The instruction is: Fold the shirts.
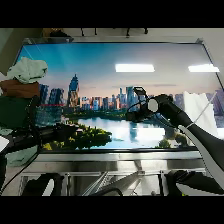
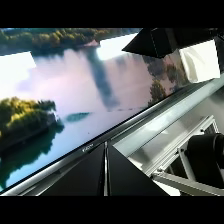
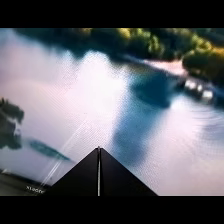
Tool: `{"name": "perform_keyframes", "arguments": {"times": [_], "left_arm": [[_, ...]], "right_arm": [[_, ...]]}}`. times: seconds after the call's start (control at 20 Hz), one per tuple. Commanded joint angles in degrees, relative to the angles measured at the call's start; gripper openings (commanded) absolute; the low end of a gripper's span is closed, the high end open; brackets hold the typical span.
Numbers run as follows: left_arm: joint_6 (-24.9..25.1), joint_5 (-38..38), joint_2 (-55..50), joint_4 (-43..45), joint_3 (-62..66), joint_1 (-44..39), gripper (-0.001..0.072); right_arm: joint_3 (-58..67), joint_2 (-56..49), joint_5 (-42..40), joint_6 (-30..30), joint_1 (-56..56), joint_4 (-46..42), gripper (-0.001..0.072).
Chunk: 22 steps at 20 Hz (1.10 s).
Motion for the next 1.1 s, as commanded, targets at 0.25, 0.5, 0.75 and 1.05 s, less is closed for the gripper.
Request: {"name": "perform_keyframes", "arguments": {"times": [0.25,0.5,0.75,1.05], "left_arm": [[0.11,2.91,-0.55,3.1,1.29,-0.02,0.0015],[-4.92,8.9,-14.27,33.11,20.79,-0.02,0.0022],[-7.21,19.74,-38.88,54.99,43.6,2.69,0.0697],[-7.21,24.72,-78.86,55.69,78.88,12.41,0.0697]], "right_arm": [[-0.02,-0.94,0.04,0.0,0.04,-0.02,0.0011],[-0.02,-0.94,0.04,0.0,0.04,-0.02,0.0011],[-0.02,-0.94,0.04,0.0,0.04,-0.02,0.001],[-0.02,-0.94,0.07,0.0,0.04,-0.02,0.0011]]}}
